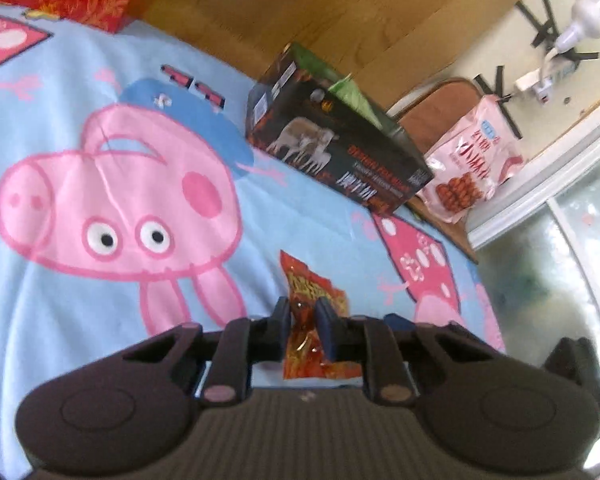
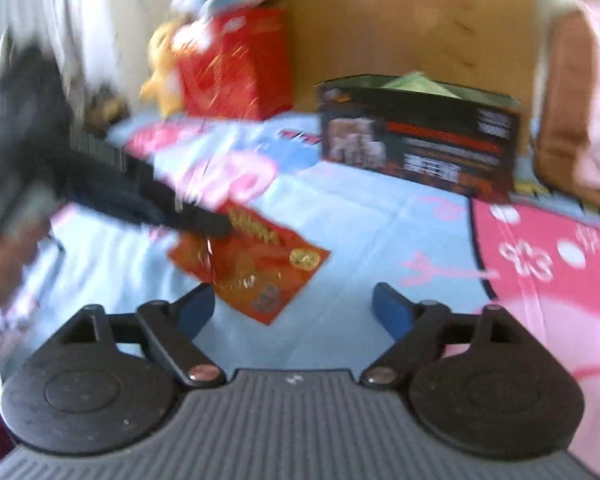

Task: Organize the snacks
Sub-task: 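Grasp the orange snack packet with the left gripper and lift, then lower the orange packet into the tin box and open the left gripper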

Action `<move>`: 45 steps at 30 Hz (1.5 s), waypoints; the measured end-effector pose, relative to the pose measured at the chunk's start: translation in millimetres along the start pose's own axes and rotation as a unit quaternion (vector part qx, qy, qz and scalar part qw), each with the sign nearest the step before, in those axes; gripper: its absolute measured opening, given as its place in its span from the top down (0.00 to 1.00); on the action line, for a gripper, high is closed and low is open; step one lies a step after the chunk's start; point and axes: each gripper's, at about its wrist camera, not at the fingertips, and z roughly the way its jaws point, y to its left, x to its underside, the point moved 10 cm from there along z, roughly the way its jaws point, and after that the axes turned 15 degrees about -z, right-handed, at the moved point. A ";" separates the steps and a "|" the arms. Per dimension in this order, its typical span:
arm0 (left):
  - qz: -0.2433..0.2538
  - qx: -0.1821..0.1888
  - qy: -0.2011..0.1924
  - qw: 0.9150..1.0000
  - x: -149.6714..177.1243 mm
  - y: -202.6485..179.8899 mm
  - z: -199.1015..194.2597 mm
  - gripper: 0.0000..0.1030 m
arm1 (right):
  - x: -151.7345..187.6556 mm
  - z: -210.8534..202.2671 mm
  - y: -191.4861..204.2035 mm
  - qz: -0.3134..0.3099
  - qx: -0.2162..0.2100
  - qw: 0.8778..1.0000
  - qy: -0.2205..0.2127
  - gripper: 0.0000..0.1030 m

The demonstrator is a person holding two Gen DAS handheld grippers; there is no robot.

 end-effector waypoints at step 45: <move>0.211 -0.177 -0.153 0.949 -143.3 -95.2 87.3 0.74 | -119.9 39.5 -125.7 0.035 0.098 0.989 -0.107 0.39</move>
